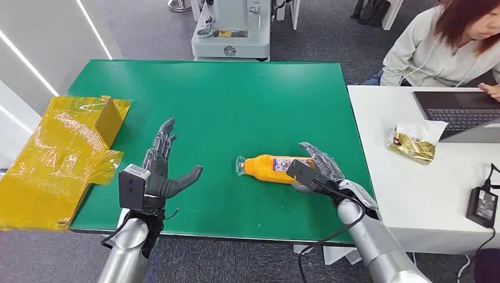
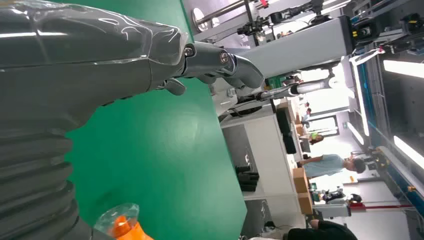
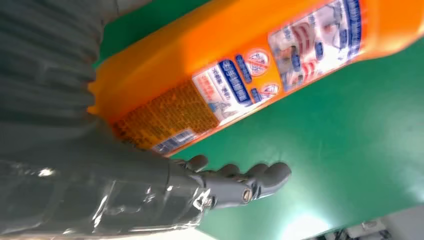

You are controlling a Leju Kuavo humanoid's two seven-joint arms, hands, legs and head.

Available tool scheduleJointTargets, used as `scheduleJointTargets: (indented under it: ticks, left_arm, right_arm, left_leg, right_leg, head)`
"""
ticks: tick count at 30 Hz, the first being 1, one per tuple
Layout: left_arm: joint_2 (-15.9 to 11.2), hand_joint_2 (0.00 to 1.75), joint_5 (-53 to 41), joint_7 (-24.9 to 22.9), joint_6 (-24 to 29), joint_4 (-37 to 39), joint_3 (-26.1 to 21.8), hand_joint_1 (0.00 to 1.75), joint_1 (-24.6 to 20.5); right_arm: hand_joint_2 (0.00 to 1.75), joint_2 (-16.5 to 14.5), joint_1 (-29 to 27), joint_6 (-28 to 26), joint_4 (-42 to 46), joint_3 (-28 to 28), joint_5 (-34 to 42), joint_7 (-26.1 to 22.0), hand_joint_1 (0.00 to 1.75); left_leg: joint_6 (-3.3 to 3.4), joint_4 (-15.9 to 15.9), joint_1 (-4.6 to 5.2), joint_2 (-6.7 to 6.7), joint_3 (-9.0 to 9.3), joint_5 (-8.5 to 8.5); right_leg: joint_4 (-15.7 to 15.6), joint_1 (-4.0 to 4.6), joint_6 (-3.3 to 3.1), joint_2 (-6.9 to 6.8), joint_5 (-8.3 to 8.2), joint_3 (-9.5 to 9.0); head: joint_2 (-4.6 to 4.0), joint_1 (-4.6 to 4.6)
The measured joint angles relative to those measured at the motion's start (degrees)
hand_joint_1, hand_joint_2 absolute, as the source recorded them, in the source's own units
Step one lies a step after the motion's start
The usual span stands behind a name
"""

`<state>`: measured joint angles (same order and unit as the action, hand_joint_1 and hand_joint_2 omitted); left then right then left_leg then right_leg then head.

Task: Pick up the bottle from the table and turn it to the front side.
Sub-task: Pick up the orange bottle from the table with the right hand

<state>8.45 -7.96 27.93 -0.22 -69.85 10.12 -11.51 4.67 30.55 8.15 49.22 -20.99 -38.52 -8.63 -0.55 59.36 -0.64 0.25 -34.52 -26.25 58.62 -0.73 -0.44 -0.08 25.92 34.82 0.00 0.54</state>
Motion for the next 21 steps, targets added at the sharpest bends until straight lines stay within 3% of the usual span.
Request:
scheduleJointTargets:
  ticks: [7, 8, 11, 12, 21]
  left_arm:
    - [-0.2, 1.75, 0.7, 0.0, 0.7, 1.5, 0.0, 0.0, -0.8]
    - [-0.3, 1.75, 0.9, 0.0, 0.8, 1.9, 0.1, 0.0, -1.0]
    - [-0.4, 1.75, 1.4, 0.1, 1.2, 2.7, 0.1, 0.0, -1.6]
    - [-0.4, 1.75, 1.6, 0.1, 1.5, 2.9, 0.2, 0.0, -1.6]
    - [-1.0, 1.75, 2.6, 0.3, 2.5, 3.4, 0.5, 0.0, -1.2]
  right_arm:
    - [1.75, 2.6, 7.0, 2.6, -9.3, -8.3, -3.0, -0.2, 0.0]
    - [1.75, 2.9, 7.8, 2.8, -10.5, -9.6, -3.3, -0.3, 0.07]
    - [1.75, 3.6, 9.7, 2.8, -12.8, -13.3, -3.2, -0.4, 1.38]
    - [1.75, 3.8, 10.1, 2.8, -13.3, -14.4, -2.9, -0.3, 1.75]
    - [1.75, 6.5, 11.3, 1.6, -14.6, -20.2, 1.5, -1.0, 1.75]
  left_leg:
    - [0.01, 0.0, -0.02, -0.01, 0.19, 0.01]
    - [0.01, 0.0, -0.02, -0.01, 0.25, 0.01]
    - [0.02, 0.0, -0.01, 0.0, 0.37, 0.01]
    - [0.02, 0.0, -0.01, 0.0, 0.4, 0.01]
    - [0.07, 0.1, 0.0, -0.03, 0.49, 0.04]
  right_leg:
    - [0.0, 0.0, 0.01, 0.0, -0.01, -0.2]
    - [0.0, 0.0, 0.01, 0.0, -0.01, -0.27]
    - [0.0, 0.01, 0.02, 0.01, -0.01, -0.4]
    - [0.0, 0.0, 0.03, 0.01, -0.02, -0.43]
    - [-0.1, 0.0, 0.1, -0.02, -0.07, -0.59]
  head:
    - [0.0, 0.0]
    - [0.0, 0.0]
    - [0.0, 0.0]
    - [0.0, -0.01]
    - [0.0, 0.0]
